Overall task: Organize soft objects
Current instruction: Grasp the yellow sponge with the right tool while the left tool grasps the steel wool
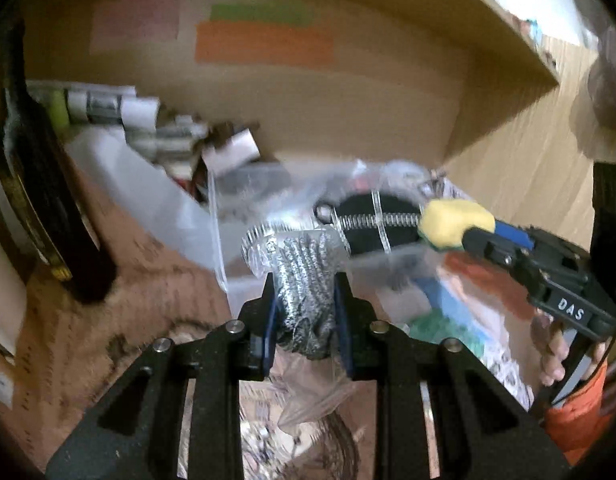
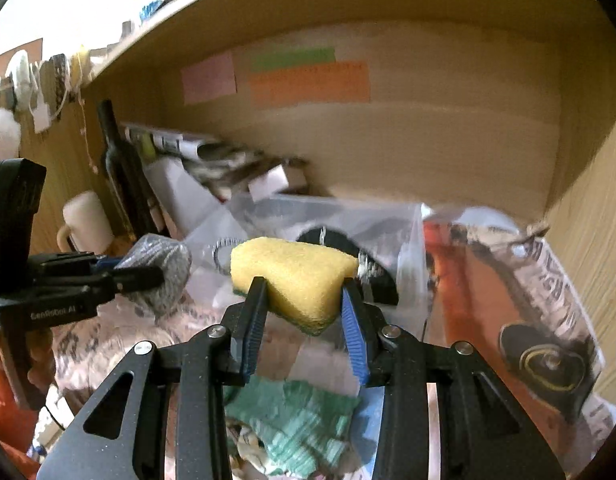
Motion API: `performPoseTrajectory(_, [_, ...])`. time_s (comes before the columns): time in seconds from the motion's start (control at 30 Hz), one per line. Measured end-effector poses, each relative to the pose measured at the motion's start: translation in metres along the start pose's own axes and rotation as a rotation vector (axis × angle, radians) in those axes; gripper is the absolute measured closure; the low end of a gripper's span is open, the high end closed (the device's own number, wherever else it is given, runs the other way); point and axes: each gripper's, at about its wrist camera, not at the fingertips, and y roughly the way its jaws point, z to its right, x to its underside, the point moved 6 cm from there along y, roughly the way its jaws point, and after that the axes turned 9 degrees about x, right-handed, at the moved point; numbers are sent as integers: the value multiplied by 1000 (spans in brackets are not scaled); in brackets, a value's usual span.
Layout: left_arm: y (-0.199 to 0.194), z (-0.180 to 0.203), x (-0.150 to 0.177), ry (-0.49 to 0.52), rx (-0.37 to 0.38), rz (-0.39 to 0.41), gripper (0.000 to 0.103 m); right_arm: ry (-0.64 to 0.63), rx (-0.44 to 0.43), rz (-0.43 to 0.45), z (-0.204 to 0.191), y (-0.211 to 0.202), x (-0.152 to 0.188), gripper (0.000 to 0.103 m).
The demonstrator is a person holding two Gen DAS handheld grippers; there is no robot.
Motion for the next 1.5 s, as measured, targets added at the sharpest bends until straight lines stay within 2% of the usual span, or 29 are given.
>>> performPoseTrajectory(0.17, [1,-11,-28,-19,-22,59,78,10,-1,29,0,4,-13,70])
performPoseTrajectory(0.4, [22,-19,-44,-13,-72,64,78,3,-16,1,-6,32,-19,70])
performPoseTrajectory(0.73, [69,-26,-39,15,-113,-22,78,-67,-42,-117,-25,77,-2,70])
performPoseTrajectory(0.97, [91,-28,-31,26,-107,-80,77,-94,-33,-162,-26,88,8,68])
performPoseTrajectory(1.13, [90,-28,-27,19,-96,-103,74,-86,-31,-172,-23,86,8,65])
performPoseTrajectory(1.2, [87,-27,-27,12,-89,-108,73,-77,-33,-170,-21,83,7,58])
performPoseTrajectory(1.3, [77,-26,-28,-3,-72,-95,65,-68,-27,-147,-18,74,2,48])
performPoseTrajectory(1.43, [56,-18,-32,9,-68,-45,48,-56,-27,-103,-13,56,-8,38])
performPoseTrajectory(1.5, [44,-13,-35,22,-69,-15,40,-43,-33,-83,-10,46,-11,27])
